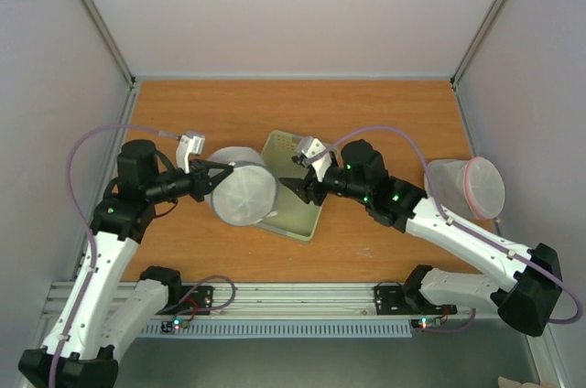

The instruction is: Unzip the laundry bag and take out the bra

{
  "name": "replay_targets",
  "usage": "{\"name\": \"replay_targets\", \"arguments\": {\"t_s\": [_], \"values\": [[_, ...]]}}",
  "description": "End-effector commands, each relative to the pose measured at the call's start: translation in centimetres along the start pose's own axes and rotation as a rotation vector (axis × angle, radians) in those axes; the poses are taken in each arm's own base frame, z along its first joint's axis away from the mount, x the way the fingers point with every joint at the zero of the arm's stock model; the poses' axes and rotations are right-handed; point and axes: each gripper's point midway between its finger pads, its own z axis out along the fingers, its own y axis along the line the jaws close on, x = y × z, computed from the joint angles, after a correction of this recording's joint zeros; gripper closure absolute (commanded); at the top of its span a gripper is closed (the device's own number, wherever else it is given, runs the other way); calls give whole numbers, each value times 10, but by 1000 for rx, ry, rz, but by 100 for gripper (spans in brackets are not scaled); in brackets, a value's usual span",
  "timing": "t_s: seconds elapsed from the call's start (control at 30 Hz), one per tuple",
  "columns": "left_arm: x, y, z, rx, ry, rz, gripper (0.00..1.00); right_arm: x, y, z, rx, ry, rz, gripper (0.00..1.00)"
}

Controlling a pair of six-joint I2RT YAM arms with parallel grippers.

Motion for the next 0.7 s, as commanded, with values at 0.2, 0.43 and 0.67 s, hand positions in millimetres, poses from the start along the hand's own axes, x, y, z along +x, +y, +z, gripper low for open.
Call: {"name": "replay_targets", "arguments": {"t_s": [0.2,0.43,0.67], "values": [[-13,-21,2,81,-28,53,99,-39,49,14,-168,4,-178,2],[-16,-19,-2,37,-18,197,99,-68,44,30,-154,8,-213,5],[-15,-21,-1,49,-18,183,99,-55,68,54,-176,89,-154,9]]}}
